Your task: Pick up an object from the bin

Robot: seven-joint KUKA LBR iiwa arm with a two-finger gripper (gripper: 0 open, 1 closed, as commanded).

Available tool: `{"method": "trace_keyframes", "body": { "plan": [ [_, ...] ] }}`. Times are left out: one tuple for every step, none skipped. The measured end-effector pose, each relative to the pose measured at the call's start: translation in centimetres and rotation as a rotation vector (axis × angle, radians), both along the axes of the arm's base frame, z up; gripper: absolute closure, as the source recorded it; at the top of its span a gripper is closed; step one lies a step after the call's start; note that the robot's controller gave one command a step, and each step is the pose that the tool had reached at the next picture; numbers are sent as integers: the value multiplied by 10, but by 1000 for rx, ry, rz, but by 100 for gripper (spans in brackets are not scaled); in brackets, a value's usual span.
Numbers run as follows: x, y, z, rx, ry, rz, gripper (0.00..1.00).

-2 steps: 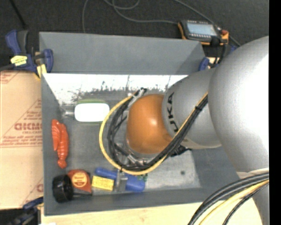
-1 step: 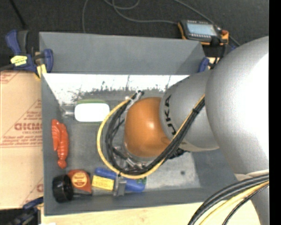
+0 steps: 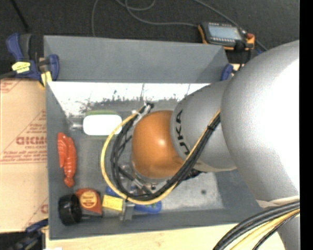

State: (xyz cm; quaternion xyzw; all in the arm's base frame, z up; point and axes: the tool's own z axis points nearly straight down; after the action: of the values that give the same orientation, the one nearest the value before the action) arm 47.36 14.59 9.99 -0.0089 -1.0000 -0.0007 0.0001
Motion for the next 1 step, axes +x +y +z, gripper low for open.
{"method": "trace_keyframes", "body": {
  "plan": [
    [5,-3,-30,1,-10,3,0]
  ]
}}
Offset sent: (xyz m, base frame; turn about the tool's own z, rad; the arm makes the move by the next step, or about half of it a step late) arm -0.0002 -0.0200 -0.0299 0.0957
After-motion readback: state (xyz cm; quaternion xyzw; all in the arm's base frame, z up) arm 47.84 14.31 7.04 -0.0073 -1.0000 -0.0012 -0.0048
